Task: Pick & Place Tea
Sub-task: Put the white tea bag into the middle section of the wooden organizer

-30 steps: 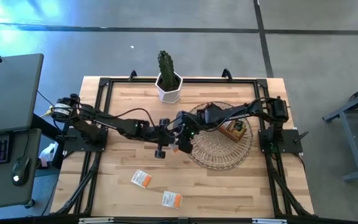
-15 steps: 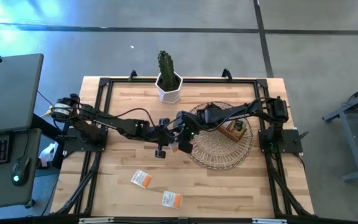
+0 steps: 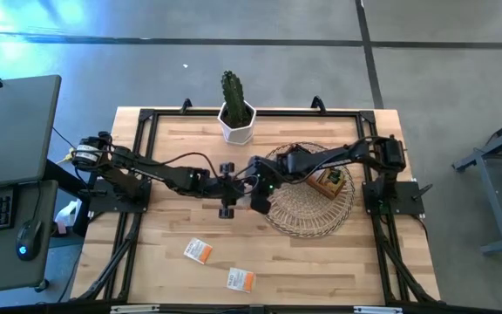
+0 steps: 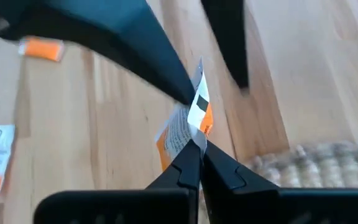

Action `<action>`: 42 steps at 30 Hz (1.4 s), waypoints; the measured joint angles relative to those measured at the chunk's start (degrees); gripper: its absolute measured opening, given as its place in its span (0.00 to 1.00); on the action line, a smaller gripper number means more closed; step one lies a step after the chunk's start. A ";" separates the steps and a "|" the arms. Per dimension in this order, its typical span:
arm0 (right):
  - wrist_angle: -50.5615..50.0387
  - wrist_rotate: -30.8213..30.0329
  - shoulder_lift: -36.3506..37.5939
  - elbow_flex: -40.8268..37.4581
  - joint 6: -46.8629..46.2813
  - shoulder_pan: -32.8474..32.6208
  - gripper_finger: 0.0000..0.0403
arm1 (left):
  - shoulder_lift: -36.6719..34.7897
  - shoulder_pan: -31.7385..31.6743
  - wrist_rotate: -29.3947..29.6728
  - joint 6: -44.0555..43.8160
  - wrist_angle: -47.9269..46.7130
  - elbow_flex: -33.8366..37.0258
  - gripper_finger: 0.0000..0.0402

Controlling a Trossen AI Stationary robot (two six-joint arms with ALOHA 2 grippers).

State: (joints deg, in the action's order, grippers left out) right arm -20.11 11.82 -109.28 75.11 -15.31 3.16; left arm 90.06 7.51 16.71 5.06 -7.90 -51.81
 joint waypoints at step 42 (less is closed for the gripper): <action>-8.50 -58.65 45.21 -45.44 -36.25 -11.11 0.00 | 0.00 -0.01 15.72 -6.87 -5.46 -0.02 0.48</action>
State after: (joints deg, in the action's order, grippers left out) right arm -28.61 -46.83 -64.07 29.67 -51.55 -7.95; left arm 90.06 7.50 32.43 -1.82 -13.37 -51.83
